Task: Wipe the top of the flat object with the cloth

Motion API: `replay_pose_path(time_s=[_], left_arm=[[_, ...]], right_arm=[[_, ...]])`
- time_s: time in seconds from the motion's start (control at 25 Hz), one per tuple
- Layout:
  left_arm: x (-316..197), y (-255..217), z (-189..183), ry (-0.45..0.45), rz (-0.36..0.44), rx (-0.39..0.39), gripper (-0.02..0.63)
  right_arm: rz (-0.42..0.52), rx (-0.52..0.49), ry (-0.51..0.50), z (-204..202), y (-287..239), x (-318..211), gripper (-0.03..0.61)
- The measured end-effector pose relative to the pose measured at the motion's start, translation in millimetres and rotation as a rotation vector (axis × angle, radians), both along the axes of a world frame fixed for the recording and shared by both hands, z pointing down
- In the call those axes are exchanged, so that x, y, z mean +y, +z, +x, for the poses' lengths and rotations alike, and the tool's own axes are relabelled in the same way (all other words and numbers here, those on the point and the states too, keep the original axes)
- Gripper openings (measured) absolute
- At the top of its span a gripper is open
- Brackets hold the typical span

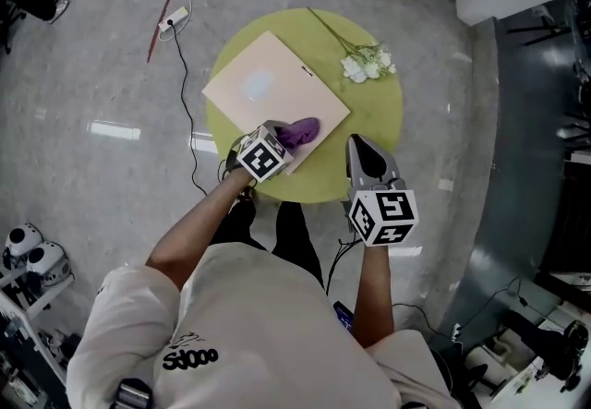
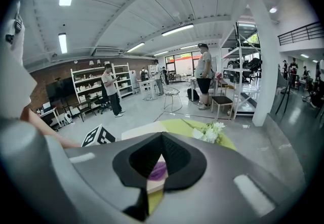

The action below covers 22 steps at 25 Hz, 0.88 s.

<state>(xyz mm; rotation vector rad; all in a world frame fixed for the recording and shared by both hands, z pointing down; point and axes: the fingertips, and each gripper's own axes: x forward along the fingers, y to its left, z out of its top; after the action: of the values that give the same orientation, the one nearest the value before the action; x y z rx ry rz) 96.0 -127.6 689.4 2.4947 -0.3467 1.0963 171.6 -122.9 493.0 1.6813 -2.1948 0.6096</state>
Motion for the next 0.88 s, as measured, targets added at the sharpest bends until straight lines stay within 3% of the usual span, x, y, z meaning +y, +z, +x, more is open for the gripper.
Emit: replay_pose_path(time_s=[0.24,0.4,0.6,0.88], left_arm=[[73,0,18,0.181,-0.023,0.020,0.094],[83,2,9,0.185,0.000,0.037,0.092],[53,3,-22,0.070,-0.013,0.077,0.093],[-44,0,-103,-0.276,-0.029,0.147,0.091]], right_arm=[[0.010,-0.006,0.035,-10,-2,12,0.009],[0.013,-0.010,0.048,-23,-1,19,0.009],[0.015,-0.010,0.058,-33,-1,22,0.009],[0.013,-0.014,0.046,-47,1,12,0.009]])
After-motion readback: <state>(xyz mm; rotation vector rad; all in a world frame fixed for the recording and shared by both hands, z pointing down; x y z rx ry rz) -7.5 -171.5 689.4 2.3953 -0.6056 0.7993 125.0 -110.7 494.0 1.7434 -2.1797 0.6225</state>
